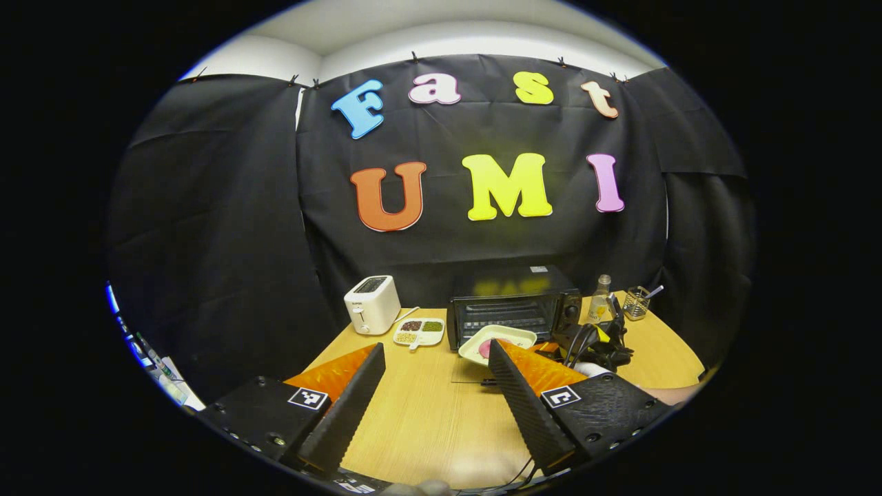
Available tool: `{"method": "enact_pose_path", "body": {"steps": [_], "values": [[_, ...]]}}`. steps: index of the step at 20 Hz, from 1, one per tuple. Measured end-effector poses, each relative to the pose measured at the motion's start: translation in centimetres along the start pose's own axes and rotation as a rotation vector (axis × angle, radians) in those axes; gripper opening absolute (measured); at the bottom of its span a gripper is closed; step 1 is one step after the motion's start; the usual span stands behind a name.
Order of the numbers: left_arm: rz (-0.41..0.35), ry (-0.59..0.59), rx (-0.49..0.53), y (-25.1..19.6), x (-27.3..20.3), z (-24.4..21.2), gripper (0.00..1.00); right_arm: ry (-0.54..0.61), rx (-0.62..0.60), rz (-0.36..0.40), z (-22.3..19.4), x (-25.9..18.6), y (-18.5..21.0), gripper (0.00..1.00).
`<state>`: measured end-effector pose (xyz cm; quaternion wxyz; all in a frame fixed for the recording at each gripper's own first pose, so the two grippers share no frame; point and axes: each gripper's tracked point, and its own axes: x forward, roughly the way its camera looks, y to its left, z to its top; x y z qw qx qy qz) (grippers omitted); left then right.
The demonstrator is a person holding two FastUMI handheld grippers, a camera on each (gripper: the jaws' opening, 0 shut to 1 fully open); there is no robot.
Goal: Open the electric oven with the left hand, put the food in, and close the electric oven.
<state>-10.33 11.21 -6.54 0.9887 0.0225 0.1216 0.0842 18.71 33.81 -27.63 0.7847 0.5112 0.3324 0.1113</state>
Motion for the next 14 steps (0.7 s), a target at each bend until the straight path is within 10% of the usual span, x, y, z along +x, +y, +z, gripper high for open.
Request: {"method": "enact_pose_path", "body": {"steps": [14], "values": [[0.057, 0.046, -0.028, -0.4, 2.7, -1.0, 0.96, -0.183, -0.029, 0.023, 10.6, 6.6, 1.1, 0.03]]}}
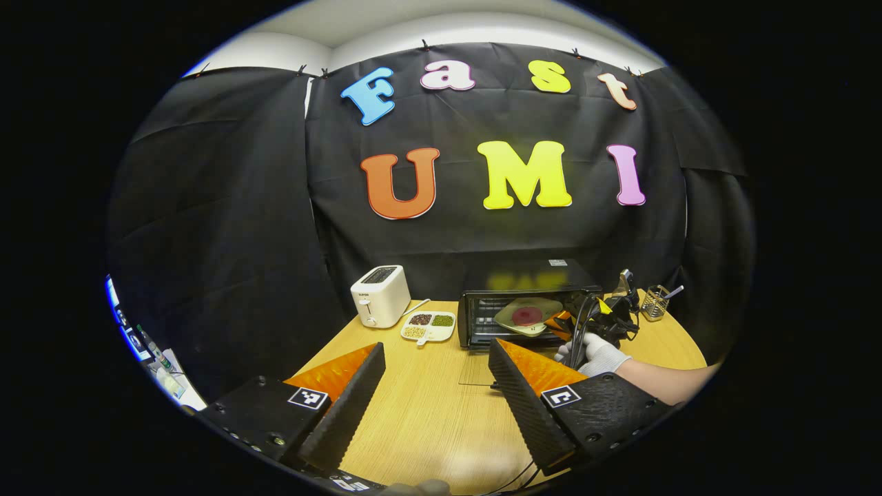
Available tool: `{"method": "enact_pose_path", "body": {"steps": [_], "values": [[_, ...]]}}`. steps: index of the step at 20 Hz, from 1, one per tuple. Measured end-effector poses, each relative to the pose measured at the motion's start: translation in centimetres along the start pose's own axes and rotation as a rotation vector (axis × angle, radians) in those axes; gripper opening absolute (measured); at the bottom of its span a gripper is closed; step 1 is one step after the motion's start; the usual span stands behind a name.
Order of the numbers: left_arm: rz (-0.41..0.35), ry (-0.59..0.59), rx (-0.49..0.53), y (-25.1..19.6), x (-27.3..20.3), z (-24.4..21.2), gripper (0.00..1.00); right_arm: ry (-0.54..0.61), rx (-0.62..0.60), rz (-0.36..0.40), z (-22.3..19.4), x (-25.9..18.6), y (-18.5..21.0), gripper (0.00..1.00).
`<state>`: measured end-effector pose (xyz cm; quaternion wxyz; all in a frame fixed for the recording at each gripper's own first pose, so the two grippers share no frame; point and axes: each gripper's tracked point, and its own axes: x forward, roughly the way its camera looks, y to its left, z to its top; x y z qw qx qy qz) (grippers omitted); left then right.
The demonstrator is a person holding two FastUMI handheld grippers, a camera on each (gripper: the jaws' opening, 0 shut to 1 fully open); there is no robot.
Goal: Open the electric oven with the left hand, put the food in, and close the electric oven.
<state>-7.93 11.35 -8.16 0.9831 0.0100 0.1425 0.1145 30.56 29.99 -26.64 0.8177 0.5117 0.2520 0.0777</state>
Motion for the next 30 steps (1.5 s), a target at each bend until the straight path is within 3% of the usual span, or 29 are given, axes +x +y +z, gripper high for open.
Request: {"method": "enact_pose_path", "body": {"steps": [1, 2, 5, 8, 9, 10, 12, 13, 19, 20, 25, 30], "values": [[0.002, 0.001, -0.001, 0.0, 0.1, 0.0, 0.97, 0.004, 0.014, 0.016, 0.2, -0.2, 0.3, 0.08], [0.0, -0.001, -0.002, -0.1, 0.1, 0.1, 0.97, 0.005, 0.009, 0.026, 0.3, -0.3, 0.3, 0.01], [-0.008, -0.009, -0.003, -0.4, 0.3, 0.3, 0.96, 0.031, -0.04, 0.022, 0.2, -1.4, 0.4, 0.12], [-0.028, -0.019, -0.011, -0.9, 0.5, 0.5, 0.96, 0.029, -0.192, 0.009, 0.3, -4.4, 0.4, 0.38], [-0.038, -0.02, -0.015, -1.2, 0.6, 0.3, 0.96, 0.033, -0.256, 0.012, 0.4, -5.6, 0.6, 0.42], [-0.047, -0.023, -0.019, -1.4, 0.7, 0.3, 0.96, 0.036, -0.321, 0.01, 0.6, -7.0, 0.8, 0.6], [-0.067, -0.026, -0.026, -1.8, 1.0, 0.1, 0.96, 0.028, -0.451, 0.016, 1.1, -9.8, 1.6, 0.69], [-0.078, -0.027, -0.029, -2.0, 1.1, 0.0, 0.96, 0.015, -0.521, 0.013, 1.8, -11.2, 2.0, 0.8], [-0.14, -0.045, -0.024, -3.7, 2.1, -1.0, 0.96, -0.113, -0.862, -0.032, 6.3, -20.8, 3.2, 0.89], [-0.15, -0.042, -0.023, -4.0, 2.3, -1.4, 0.97, -0.126, -0.901, -0.054, 6.9, -22.5, 3.1, 0.95], [-0.217, 0.001, -0.015, -6.2, 3.6, -4.7, 0.96, -0.198, -1.037, -0.13, 9.6, -29.9, 1.4, 0.94], [-0.283, 0.065, 0.011, -9.2, 5.7, -9.0, 0.97, -0.209, -1.067, -0.192, 10.2, -34.9, -1.1, 0.95]]}}
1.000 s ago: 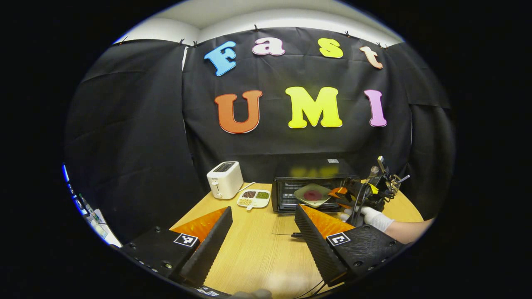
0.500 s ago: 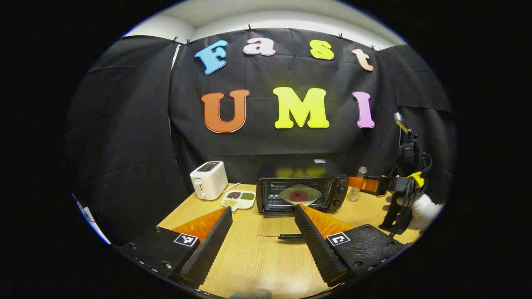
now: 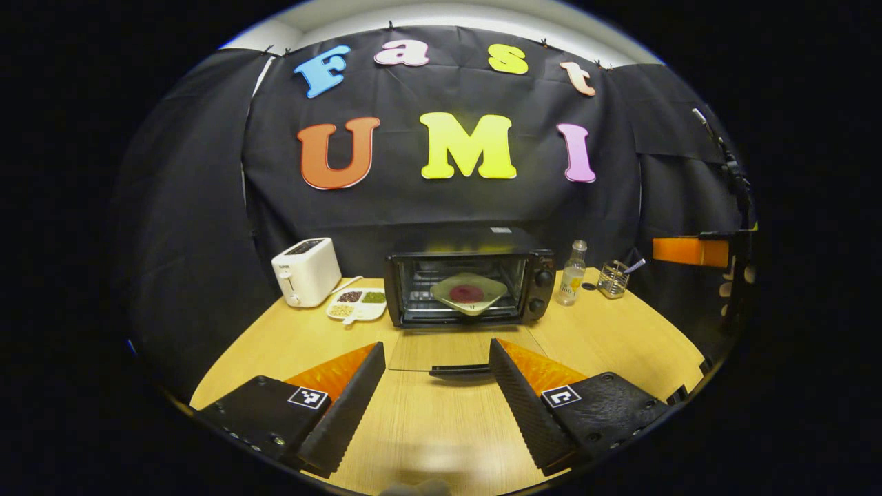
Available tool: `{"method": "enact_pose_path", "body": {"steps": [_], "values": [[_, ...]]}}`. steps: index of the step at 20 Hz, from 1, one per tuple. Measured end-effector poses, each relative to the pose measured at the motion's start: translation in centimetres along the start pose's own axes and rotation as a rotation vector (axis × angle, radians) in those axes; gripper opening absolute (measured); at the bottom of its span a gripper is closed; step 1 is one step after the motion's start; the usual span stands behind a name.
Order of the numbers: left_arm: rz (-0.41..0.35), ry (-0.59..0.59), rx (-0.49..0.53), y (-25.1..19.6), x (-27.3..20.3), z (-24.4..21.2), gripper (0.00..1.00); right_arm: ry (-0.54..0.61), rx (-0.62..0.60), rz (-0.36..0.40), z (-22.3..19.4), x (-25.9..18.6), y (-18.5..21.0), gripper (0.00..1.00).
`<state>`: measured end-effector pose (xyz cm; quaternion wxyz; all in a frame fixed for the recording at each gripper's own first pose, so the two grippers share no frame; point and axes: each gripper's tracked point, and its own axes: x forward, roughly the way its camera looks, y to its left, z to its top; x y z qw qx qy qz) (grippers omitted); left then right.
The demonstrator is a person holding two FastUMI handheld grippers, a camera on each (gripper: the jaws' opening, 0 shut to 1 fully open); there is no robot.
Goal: Open the electric oven with the left hand, put the food in, and close the electric oven.
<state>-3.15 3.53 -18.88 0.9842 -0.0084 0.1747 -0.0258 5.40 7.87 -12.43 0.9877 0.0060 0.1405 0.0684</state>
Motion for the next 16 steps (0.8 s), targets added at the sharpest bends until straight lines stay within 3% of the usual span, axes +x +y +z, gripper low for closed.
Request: {"method": "enact_pose_path", "body": {"steps": [4, 10, 16], "values": [[-0.029, 0.066, 0.021, -1.8, 2.8, -3.8, 0.97, 0.02, -0.074, -0.062, -0.9, -2.6, -2.4, 0.96], [-0.069, 0.152, 0.02, -4.1, 6.1, -8.3, 0.97, 0.036, -0.073, -0.109, -0.9, -5.1, -4.5, 0.96], [-0.055, 0.225, 0.029, -4.0, 9.9, -11.7, 0.97, 0.08, -0.07, -0.142, -1.8, -6.2, -6.0, 0.97]]}}
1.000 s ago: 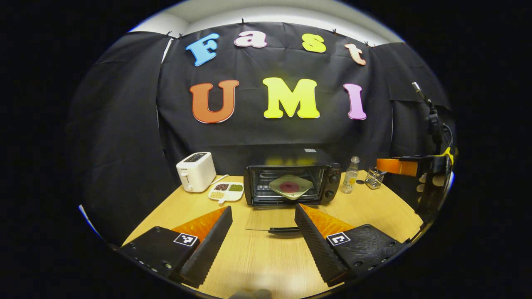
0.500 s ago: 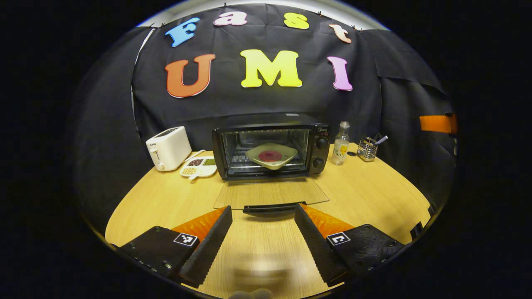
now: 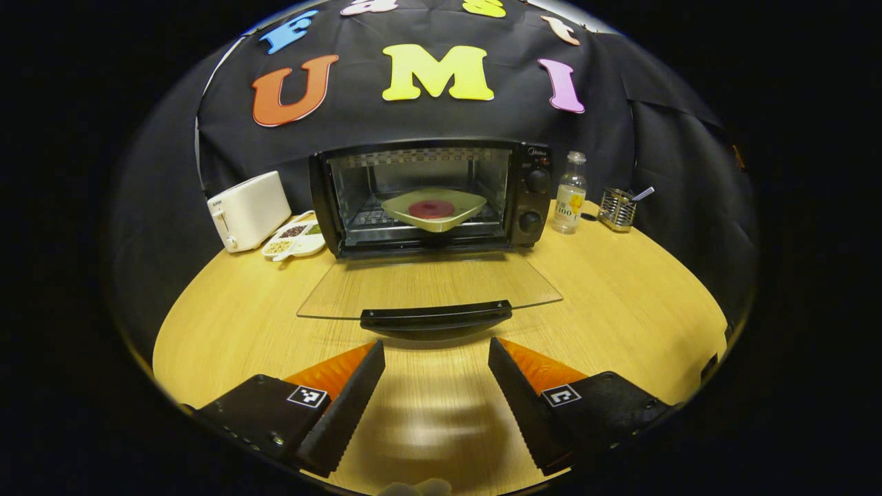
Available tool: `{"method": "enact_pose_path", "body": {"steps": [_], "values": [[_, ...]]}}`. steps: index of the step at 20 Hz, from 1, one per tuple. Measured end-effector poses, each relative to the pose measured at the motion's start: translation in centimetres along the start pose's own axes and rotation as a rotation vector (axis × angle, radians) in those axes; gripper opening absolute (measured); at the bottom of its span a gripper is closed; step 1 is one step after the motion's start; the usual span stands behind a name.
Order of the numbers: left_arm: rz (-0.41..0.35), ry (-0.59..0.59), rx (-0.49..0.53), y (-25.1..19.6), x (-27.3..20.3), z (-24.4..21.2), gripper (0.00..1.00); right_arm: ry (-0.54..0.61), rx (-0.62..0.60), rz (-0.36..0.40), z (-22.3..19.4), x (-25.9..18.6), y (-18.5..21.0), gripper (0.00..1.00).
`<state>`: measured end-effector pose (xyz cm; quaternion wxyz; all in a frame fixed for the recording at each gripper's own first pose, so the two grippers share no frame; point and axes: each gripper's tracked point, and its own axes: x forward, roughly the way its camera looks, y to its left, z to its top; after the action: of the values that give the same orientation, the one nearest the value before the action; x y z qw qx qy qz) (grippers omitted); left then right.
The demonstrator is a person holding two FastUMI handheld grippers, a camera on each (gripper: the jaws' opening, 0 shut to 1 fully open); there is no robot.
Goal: Open the electric oven with the left hand, put the food in, and close the electric oven.
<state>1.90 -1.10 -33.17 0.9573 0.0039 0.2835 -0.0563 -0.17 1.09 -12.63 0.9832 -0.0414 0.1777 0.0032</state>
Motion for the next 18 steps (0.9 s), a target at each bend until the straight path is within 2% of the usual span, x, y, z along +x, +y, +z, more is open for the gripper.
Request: {"method": "enact_pose_path", "body": {"steps": [5, 6, 8, 13, 14, 15, 18], "values": [[0.01, 0.035, -0.011, 0.6, 2.6, -0.9, 0.97, 0.025, 0.013, -0.023, -0.1, 0.3, -1.0, 0.96], [0.012, 0.038, -0.011, 0.5, 2.8, -1.0, 1.0, 0.026, 0.013, -0.027, -0.2, 0.6, -1.1, 0.97], [0.016, 0.047, -0.01, 0.8, 3.4, -1.2, 0.97, 0.029, 0.011, -0.028, 0.0, 0.9, -1.2, 0.96], [0.008, 0.057, 0.003, 0.8, 4.0, -1.0, 0.97, 0.047, 0.025, -0.021, 0.1, 2.0, -1.1, 0.97], [0.008, 0.058, 0.005, 0.7, 4.0, -0.9, 1.0, 0.047, 0.028, -0.023, 0.0, 2.2, -1.2, 0.99], [0.007, 0.06, 0.003, 0.7, 3.9, -0.8, 0.98, 0.044, 0.03, -0.024, 0.2, 2.3, -1.2, 0.99], [0.003, 0.056, -0.023, 0.6, 3.2, 0.3, 0.98, 0.04, 0.031, -0.024, 0.3, 2.3, -1.5, 0.97]]}}
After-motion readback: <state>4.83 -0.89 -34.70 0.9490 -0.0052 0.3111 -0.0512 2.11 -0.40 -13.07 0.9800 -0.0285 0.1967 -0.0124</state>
